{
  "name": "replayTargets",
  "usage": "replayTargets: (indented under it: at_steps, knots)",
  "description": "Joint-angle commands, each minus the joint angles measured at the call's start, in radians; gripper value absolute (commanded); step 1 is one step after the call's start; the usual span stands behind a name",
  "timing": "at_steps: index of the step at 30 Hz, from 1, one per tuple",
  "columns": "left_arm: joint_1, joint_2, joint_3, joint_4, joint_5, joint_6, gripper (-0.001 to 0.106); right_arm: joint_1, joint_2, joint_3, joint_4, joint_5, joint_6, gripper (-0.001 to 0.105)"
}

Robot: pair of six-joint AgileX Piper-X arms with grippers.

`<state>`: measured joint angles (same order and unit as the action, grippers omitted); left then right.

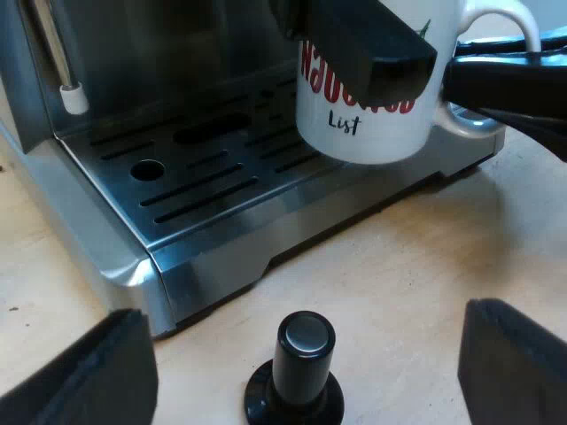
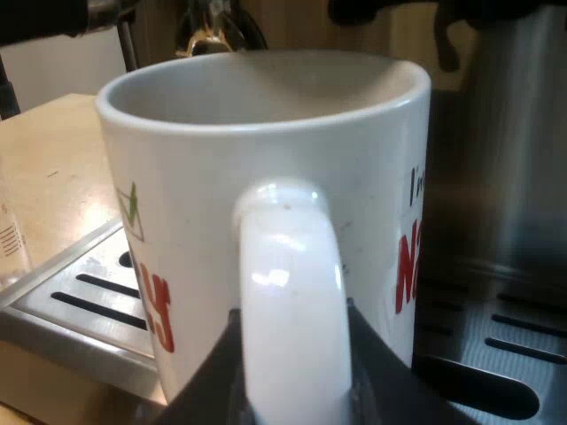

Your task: Remove mug from coffee machine

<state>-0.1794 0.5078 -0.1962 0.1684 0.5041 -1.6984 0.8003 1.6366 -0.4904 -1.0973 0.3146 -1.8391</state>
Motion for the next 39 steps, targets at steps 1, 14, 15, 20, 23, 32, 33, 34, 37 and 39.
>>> replayTargets:
  at_steps: [1, 14, 15, 20, 23, 32, 33, 34, 37, 39]
  knots:
    - [-0.004, 0.001, 0.001, -0.008, 0.008, -0.011, 0.072, 0.011, -0.018, -0.005, -0.051, 0.004, -0.005, 0.002]
    - [-0.004, 0.001, 0.001, -0.008, 0.008, -0.011, 0.072, 0.053, -0.115, 0.137, -0.066, 0.062, -0.018, 0.002]
    - [-0.004, 0.001, 0.001, -0.008, 0.008, -0.011, 0.072, 0.053, -0.125, 0.148, -0.070, 0.069, -0.022, 0.002]
    - [-0.004, 0.001, 0.001, -0.008, 0.008, -0.011, 0.072, 0.053, -0.220, 0.228, -0.074, 0.072, -0.022, 0.002]
    - [-0.004, 0.001, 0.001, -0.008, 0.008, -0.011, 0.072, 0.053, -0.272, 0.264, -0.074, 0.091, -0.022, 0.002]
    - [-0.004, 0.001, 0.001, -0.008, 0.008, -0.011, 0.072, 0.053, -0.414, 0.327, -0.024, 0.156, -0.028, 0.002]
    - [-0.004, 0.001, 0.001, -0.008, 0.008, -0.011, 0.072, 0.053, -0.420, 0.330, -0.015, 0.156, -0.028, 0.002]
    - [-0.004, 0.001, 0.001, -0.008, 0.008, -0.011, 0.072, 0.053, -0.449, 0.338, 0.004, 0.156, -0.028, 0.002]
    - [-0.004, 0.001, 0.001, -0.008, 0.008, -0.011, 0.072, 0.053, -0.488, 0.354, 0.028, 0.210, -0.038, 0.002]
    - [-0.004, 0.001, 0.001, -0.008, 0.008, -0.011, 0.072, 0.053, -0.507, 0.365, 0.028, 0.246, -0.046, 0.002]
